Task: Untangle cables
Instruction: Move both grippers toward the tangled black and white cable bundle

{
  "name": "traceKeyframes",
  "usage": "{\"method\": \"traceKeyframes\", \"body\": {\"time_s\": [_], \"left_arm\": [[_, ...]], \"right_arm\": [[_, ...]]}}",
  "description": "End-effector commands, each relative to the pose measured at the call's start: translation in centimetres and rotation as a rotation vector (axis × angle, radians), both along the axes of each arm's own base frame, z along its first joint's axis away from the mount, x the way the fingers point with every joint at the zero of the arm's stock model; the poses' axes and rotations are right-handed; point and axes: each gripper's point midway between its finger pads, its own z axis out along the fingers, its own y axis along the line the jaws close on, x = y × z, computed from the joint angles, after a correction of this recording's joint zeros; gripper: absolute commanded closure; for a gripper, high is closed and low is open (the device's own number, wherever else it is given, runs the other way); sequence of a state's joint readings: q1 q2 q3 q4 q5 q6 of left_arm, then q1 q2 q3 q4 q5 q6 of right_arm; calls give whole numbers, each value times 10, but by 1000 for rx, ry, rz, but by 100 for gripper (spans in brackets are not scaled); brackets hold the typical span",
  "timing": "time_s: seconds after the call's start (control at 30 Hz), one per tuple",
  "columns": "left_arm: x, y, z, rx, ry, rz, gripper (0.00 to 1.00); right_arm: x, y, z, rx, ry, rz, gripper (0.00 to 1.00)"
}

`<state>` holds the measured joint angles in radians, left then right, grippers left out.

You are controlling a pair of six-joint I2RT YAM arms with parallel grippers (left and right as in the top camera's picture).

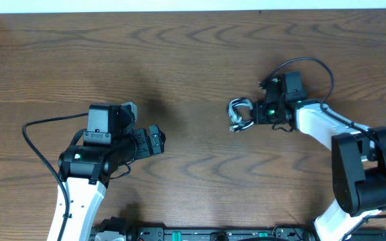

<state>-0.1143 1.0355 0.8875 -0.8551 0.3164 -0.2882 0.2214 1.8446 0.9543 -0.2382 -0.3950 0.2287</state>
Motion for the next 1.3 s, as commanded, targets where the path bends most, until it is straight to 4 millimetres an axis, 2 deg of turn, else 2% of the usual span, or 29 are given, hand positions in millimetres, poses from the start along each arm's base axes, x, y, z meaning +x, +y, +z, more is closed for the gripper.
{"method": "traceKeyframes", "body": {"time_s": [0.0,0.13,0.2,0.33,0.4,0.43,0.57,0.7,0.77,0.83,0.9,1.07,1.27], "left_arm": [[5,-3,5,-8,-21,-6,2],[10,-3,2,-7,-19,-6,2],[12,-4,-3,-6,-3,-6,2],[17,-6,-16,-10,46,-11,2],[21,-8,-21,-7,55,-23,2],[24,-13,-23,-16,49,-53,2],[35,-42,-24,-78,12,-159,2],[49,-65,-28,-83,-34,-224,4],[56,-77,-32,-87,-55,-256,4],[61,-89,-37,-90,-67,-285,5],[65,-98,-45,-91,-68,-308,7],[69,-116,-75,-91,-17,-334,12],[68,-128,-112,-94,69,-320,16]], "right_arm": [[-30,47,6,171,79,140,99],[-48,73,8,184,95,220,98],[-54,83,8,183,99,249,95],[-67,95,17,183,100,296,71],[-67,97,27,180,78,302,55],[-66,95,33,171,64,298,47],[-60,77,56,71,-11,243,43],[-55,27,75,-171,-87,111,50],[-58,10,91,-218,-116,63,41],[-62,6,108,-201,-146,52,25],[-66,5,124,-174,-175,52,18],[-74,3,150,-143,-233,50,14],[-75,3,151,-141,-236,49,15]]}}
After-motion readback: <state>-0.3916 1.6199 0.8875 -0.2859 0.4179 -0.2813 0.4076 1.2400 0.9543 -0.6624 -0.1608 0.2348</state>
